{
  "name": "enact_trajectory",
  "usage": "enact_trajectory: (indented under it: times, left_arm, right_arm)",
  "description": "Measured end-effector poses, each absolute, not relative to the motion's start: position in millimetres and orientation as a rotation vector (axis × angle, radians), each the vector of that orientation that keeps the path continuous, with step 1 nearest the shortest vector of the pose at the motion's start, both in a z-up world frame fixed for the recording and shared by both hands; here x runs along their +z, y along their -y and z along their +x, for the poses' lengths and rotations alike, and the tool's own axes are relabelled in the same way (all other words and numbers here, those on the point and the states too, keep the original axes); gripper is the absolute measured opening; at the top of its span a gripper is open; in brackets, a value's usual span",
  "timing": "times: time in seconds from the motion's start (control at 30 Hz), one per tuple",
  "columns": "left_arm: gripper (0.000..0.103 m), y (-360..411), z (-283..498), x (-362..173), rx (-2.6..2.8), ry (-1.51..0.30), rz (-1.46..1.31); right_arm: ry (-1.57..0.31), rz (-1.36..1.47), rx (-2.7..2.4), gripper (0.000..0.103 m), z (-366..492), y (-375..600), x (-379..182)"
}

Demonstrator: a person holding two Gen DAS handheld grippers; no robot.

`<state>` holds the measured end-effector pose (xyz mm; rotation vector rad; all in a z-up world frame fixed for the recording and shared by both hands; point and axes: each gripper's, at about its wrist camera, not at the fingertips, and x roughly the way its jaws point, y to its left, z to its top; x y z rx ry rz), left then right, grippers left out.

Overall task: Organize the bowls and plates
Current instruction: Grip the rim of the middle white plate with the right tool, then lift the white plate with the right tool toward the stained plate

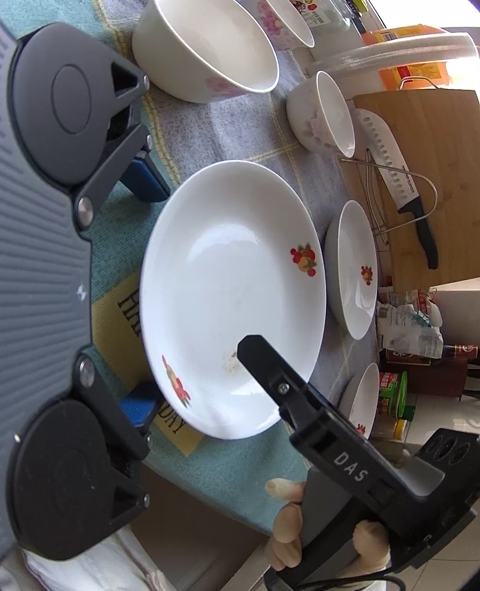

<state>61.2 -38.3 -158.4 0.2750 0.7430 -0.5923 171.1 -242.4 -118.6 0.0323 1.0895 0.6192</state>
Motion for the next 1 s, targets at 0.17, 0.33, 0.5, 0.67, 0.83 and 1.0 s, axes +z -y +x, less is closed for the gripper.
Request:
enact_trajectory:
  times: [0.17, 0.33, 0.5, 0.67, 0.83, 1.0]
  left_arm:
    - [0.103, 38.2, 61.4, -159.5, -0.581, -0.730, 0.265]
    - [0.103, 38.6, 61.6, -159.6, -0.573, -0.730, 0.262]
    - [0.103, 38.6, 63.1, -159.9, -0.581, -0.731, 0.269]
    - [0.103, 38.7, 63.6, -159.8, -0.598, -0.732, 0.279]
    - [0.103, 38.5, 65.0, -160.1, -0.611, -0.729, 0.285]
    - [0.103, 37.9, 66.2, -159.5, -0.621, -0.733, 0.292]
  right_arm:
    - [-1.098, 0.018, 0.678, 0.103, 190.9, 236.3, -119.2]
    - [-1.120, 0.021, 0.742, 0.103, 211.8, 232.9, -120.0]
    - [-1.150, 0.059, 0.783, 0.103, 224.7, 232.7, -120.1]
    - [-1.169, 0.079, 0.809, 0.103, 232.6, 232.2, -119.6]
    - [-1.192, 0.073, 0.810, 0.103, 234.3, 231.4, -118.6]
    - [-1.224, 0.067, 0.804, 0.103, 237.3, 227.9, -117.9]
